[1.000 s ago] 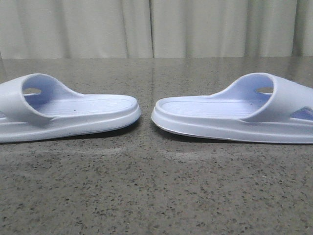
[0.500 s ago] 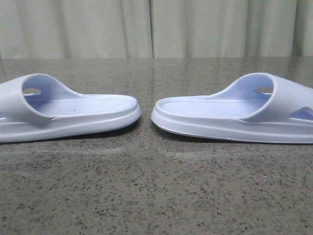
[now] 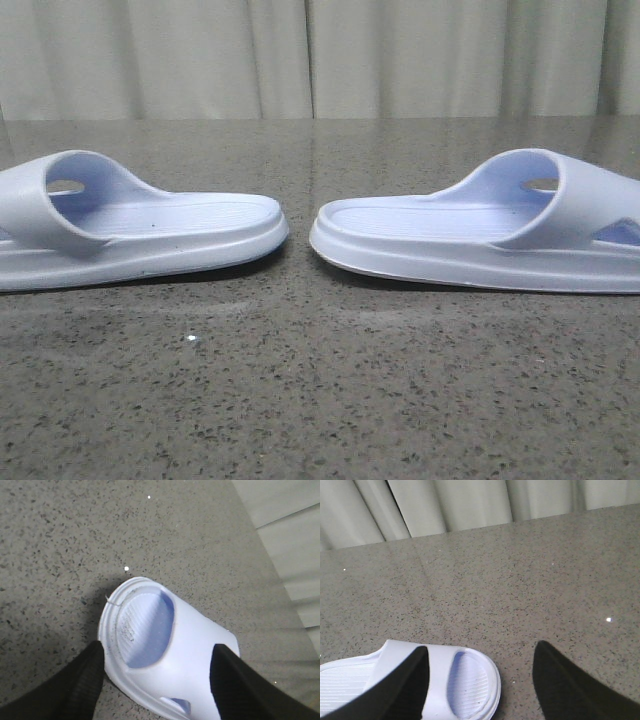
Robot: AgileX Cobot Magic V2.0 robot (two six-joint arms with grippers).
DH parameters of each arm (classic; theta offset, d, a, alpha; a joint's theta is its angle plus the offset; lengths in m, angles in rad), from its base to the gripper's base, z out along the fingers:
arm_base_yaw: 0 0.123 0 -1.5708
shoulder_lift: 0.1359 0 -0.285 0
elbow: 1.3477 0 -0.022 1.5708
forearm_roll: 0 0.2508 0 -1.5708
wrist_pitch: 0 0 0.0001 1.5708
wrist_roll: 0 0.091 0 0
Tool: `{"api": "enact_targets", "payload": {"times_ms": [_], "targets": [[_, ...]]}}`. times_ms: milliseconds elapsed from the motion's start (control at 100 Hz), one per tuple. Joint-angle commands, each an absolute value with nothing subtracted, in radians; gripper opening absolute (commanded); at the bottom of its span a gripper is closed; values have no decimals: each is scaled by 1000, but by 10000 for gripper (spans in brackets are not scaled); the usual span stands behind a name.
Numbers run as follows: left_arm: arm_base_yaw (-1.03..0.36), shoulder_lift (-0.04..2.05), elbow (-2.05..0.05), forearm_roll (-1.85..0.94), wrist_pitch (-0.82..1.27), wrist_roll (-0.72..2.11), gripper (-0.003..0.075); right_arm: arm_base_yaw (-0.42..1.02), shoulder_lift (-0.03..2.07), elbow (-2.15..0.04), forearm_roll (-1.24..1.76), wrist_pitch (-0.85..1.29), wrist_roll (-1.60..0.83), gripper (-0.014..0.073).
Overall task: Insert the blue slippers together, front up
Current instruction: 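Lower both grippers and close them on each slipper's heel rim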
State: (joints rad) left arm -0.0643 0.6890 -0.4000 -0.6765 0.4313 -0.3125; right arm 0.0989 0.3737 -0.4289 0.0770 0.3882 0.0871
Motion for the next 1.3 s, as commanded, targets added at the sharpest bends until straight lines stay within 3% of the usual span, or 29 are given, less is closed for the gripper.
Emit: {"api": "enact_targets", "payload": {"times_ms": [0, 660, 1290], "targets": [[-63, 722, -425, -712, 378, -322, 405, 95, 387, -467, 85, 305, 84, 390], [-63, 917, -425, -730, 332, -322, 405, 95, 387, -467, 85, 305, 84, 390], [-63, 974, -439, -744, 308, -314, 405, 95, 387, -467, 85, 289, 84, 390]]}}
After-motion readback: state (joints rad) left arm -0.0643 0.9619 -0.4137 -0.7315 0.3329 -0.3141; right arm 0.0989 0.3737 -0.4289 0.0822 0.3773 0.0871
